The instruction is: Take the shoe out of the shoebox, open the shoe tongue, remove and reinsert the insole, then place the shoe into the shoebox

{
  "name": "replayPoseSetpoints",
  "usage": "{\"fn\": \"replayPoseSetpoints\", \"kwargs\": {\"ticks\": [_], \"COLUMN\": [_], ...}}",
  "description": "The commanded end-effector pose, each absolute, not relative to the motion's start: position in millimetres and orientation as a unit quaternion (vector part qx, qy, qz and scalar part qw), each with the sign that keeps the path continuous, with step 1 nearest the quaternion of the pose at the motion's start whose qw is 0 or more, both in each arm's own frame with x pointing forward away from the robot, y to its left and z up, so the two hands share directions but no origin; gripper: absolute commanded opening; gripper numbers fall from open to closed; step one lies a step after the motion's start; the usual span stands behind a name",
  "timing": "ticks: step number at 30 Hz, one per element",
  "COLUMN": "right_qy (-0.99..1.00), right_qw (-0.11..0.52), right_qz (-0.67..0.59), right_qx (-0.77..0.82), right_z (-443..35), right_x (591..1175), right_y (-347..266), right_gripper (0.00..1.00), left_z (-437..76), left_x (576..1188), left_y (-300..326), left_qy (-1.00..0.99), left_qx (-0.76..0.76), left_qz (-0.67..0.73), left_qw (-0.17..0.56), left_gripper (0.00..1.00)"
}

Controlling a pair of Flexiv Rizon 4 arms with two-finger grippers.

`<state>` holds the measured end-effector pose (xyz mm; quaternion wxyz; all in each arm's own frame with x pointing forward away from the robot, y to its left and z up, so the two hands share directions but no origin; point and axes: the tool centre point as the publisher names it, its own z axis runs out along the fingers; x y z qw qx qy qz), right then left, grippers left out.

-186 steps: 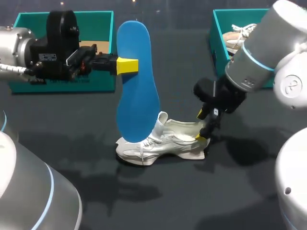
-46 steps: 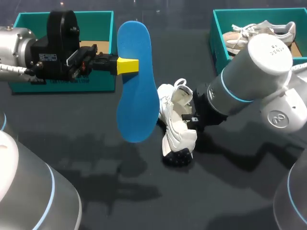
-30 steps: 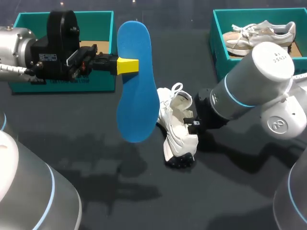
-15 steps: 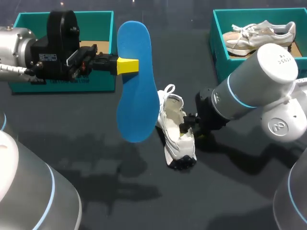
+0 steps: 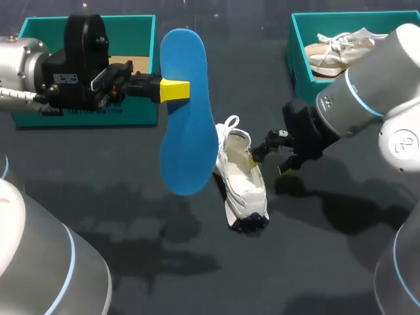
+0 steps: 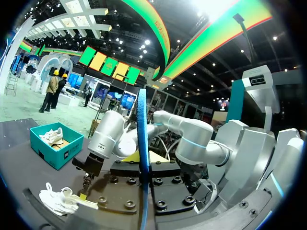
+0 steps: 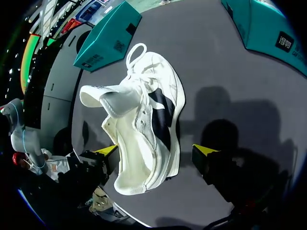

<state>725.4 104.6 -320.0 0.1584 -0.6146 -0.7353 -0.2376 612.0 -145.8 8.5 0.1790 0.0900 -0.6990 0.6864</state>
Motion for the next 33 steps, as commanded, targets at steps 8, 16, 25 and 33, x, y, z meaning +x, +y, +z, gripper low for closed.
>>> {"fn": "replayPoseSetpoints", "kwargs": {"ticks": [8,16,25,33], "right_qy": [-0.709,-0.685,-0.685,-0.621], "right_qw": [0.186,0.261,0.261,0.327], "right_qz": [-0.263,-0.327,-0.327,-0.403], "right_qx": [-0.627,-0.597,-0.597,-0.588], "right_z": [-297,-252,-252,-204], "right_x": [719,715,715,721], "right_y": [90,76,76,70], "right_gripper": [1.00,1.00,1.00,1.00], "left_z": [8,8,8,8], "left_x": [612,612,612,612], "left_y": [-147,-147,-147,-147], "left_qy": [-0.698,-0.698,-0.698,-0.698], "left_qx": [0.090,0.090,0.090,0.090], "left_qz": [0.687,0.687,0.687,0.687], "left_qw": [0.179,0.179,0.179,0.179], "left_gripper": [0.00,0.00,0.00,0.00]}}
